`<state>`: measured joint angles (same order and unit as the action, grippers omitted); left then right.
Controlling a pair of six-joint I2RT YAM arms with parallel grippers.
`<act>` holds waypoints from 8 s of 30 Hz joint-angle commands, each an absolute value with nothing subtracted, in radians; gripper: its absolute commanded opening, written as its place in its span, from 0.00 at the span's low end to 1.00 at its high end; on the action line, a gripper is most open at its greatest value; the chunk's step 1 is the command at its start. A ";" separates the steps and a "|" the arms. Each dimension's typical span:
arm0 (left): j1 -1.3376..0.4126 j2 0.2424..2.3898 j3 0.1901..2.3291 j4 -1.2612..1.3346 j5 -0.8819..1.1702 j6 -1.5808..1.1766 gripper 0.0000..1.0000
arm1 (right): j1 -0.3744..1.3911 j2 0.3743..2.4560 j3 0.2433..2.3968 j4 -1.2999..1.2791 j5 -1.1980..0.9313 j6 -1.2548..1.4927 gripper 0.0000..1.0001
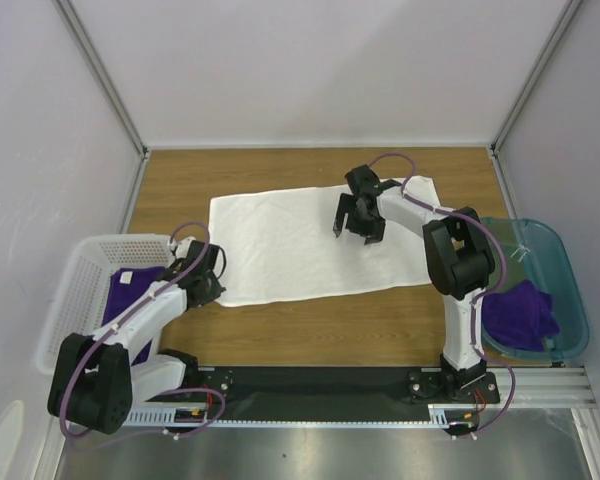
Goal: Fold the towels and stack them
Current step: Fold the towel
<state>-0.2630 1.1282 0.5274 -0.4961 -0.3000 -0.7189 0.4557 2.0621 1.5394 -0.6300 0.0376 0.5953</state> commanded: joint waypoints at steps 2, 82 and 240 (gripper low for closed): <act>-0.327 1.082 0.587 -0.624 -0.359 -0.807 0.00 | 0.468 2.003 1.526 -0.614 0.071 0.601 0.87; -1.609 1.167 0.520 -0.700 -0.586 -1.451 0.00 | 1.141 2.691 2.457 -0.497 0.347 0.321 0.71; -1.103 1.278 1.028 -0.236 -0.273 -0.339 0.00 | 0.282 1.985 1.797 -0.331 -0.256 0.400 0.00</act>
